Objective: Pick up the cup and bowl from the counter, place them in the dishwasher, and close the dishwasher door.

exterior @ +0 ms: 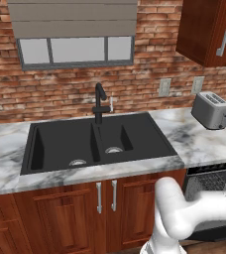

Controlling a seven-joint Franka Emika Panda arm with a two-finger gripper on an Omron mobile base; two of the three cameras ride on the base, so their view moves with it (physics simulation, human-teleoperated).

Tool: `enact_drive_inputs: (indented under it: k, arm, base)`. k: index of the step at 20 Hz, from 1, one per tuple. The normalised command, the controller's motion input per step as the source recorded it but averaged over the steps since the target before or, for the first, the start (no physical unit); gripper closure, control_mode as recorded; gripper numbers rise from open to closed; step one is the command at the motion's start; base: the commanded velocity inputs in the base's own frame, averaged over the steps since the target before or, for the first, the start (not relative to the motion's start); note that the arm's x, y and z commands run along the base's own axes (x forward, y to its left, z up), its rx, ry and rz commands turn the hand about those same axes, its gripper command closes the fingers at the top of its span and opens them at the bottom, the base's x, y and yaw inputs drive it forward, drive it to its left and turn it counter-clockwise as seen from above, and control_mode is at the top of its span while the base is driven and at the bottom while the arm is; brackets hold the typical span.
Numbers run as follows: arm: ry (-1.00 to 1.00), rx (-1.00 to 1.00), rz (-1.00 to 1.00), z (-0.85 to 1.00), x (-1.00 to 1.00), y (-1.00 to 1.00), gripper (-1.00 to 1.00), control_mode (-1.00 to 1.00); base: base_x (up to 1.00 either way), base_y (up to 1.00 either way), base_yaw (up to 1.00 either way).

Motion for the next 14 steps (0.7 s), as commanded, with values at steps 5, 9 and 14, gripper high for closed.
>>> enact_drive_inputs:
  k: [5, 9, 14]
  arm:
    - [0.0, 0.03, 0.0, -0.04, -0.67, -0.04, 1.0, -1.0]
    - [0.0, 0.04, 0.0, -0.06, -0.77, 0.0, 1.0, -1.0]
    - [0.0, 0.01, 0.0, -0.2, -0.82, 0.06, 1.0, -1.0]
  base:
    - [0.0, 0.0, 0.0]
    - [0.0, 0.0, 0.0]
    - [0.0, 0.0, 0.0]
